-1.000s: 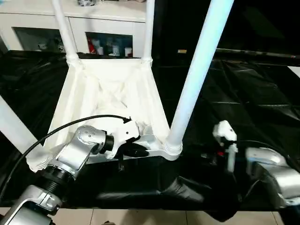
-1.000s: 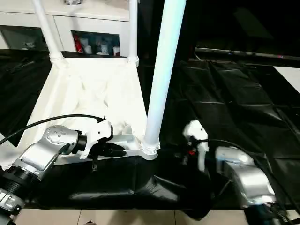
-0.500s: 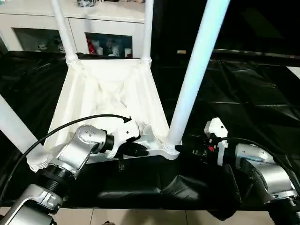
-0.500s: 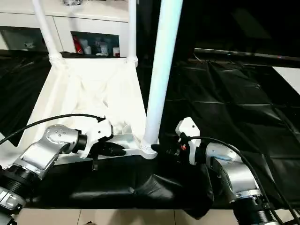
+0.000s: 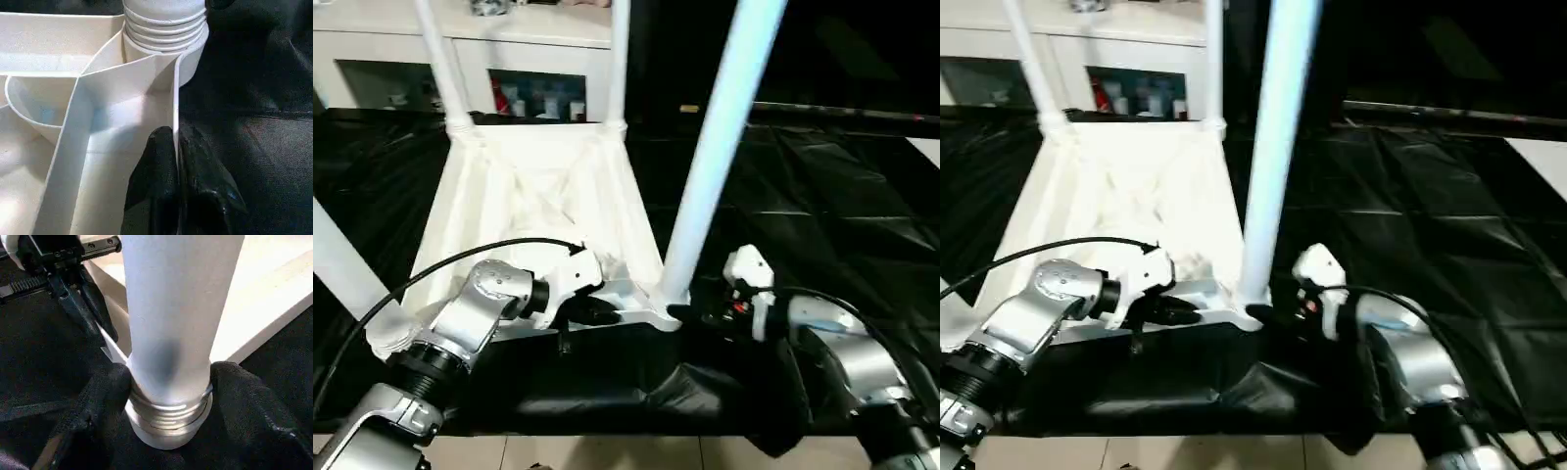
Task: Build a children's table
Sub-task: Rotate leg to tighten
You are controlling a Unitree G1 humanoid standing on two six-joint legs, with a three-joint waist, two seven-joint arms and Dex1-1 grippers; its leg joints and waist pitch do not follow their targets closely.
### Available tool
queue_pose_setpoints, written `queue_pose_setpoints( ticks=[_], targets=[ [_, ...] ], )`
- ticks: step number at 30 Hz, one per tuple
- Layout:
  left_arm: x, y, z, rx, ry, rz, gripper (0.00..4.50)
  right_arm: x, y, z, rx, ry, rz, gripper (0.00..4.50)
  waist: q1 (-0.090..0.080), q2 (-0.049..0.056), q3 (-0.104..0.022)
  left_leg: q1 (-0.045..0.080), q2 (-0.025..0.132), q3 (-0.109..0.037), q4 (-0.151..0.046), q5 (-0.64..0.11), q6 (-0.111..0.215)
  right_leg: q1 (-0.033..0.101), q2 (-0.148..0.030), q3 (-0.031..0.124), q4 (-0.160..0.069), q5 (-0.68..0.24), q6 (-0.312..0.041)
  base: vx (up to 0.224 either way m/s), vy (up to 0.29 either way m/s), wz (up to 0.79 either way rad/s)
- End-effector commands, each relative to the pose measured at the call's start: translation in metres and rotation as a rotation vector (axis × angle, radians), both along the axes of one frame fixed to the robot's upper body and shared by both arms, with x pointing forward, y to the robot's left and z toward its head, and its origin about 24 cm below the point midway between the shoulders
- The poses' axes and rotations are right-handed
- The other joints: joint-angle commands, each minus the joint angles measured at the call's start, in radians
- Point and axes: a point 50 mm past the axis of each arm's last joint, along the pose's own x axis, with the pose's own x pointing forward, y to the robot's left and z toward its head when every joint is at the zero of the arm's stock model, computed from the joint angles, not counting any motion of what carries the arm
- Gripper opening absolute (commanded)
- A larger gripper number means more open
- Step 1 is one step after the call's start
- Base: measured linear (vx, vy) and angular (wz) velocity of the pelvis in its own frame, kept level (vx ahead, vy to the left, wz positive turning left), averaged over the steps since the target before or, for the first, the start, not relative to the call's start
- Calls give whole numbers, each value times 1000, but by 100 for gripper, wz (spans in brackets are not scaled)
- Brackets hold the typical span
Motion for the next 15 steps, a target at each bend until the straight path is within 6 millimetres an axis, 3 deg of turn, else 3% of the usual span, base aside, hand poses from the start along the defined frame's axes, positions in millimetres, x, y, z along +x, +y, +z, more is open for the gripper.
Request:
queue_pose_setpoints(
  ticks=[1,6,8,10,13,15],
  targets=[
    [-6,1,-14,53,51,-4,0,4,6,0,-11,-9,3,294,3,3,-46,7,21,-21,-76,-343,-9,27,-72,39,-111,-457,-117,0,0,0],
    [-6,2,-14,55,51,-3,0,3,9,-1,-40,-21,41,294,0,3,-44,8,21,-22,-77,-358,-9,23,-72,38,-113,-485,-111,0,0,0],
    [-6,2,-15,53,51,-2,0,4,10,0,-24,-13,40,327,0,0,-45,9,21,-22,-77,-361,-7,22,-72,39,-115,-491,-109,0,0,0],
    [-6,3,-15,55,51,-2,0,4,9,1,-9,-3,48,327,1,1,-44,8,21,-22,-77,-358,-5,22,-72,40,-115,-493,-109,0,0,0],
    [-7,2,-15,54,54,-4,0,4,8,0,-25,-11,44,364,4,3,-47,8,24,-21,-78,-341,-6,23,-71,41,-109,-435,-128,0,0,0],
    [-7,2,-15,54,57,-7,0,6,7,0,-41,-35,26,364,7,5,-49,7,24,-19,-78,-328,-8,25,-70,42,-105,-389,-140,0,0,0]
  ],
)
